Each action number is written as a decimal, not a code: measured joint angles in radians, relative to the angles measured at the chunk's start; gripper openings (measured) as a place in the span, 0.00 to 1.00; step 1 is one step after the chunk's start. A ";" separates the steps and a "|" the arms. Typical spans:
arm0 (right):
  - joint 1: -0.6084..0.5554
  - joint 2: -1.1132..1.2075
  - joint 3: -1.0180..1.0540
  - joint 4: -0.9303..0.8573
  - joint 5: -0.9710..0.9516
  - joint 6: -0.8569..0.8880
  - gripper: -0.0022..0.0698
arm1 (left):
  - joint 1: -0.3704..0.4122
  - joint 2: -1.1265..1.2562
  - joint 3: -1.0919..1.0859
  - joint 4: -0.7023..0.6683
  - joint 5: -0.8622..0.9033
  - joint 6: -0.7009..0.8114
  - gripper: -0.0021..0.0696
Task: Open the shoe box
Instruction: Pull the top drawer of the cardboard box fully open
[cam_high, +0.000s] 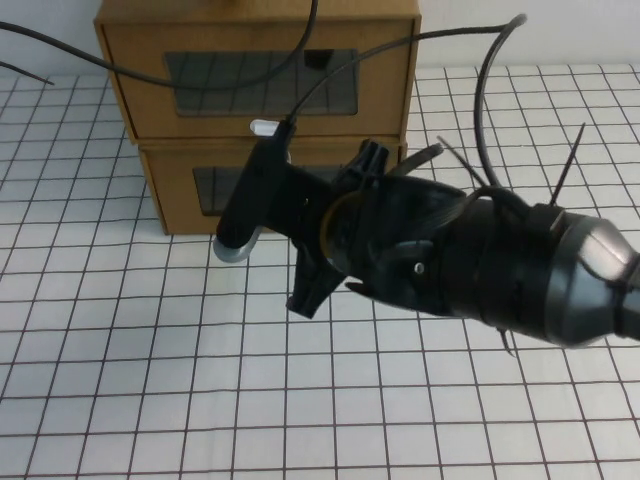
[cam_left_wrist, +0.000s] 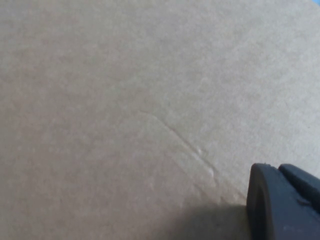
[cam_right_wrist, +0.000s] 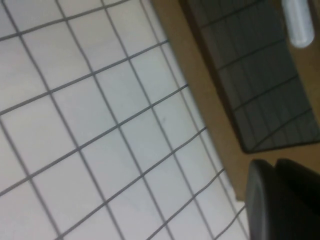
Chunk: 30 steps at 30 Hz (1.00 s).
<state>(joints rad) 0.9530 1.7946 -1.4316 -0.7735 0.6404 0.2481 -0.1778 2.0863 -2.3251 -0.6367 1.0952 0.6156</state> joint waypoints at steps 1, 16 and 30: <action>0.002 0.010 -0.001 -0.049 -0.019 0.024 0.05 | 0.000 0.000 0.000 0.000 0.000 0.000 0.03; 0.002 0.068 -0.001 -0.613 -0.140 0.412 0.40 | 0.000 0.000 0.000 0.000 0.000 0.000 0.03; -0.061 0.164 -0.123 -0.705 -0.222 0.461 0.39 | 0.000 0.000 -0.001 0.000 0.010 -0.004 0.03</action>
<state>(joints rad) 0.8919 1.9584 -1.5546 -1.4784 0.4181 0.7090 -0.1778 2.0863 -2.3257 -0.6367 1.1053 0.6112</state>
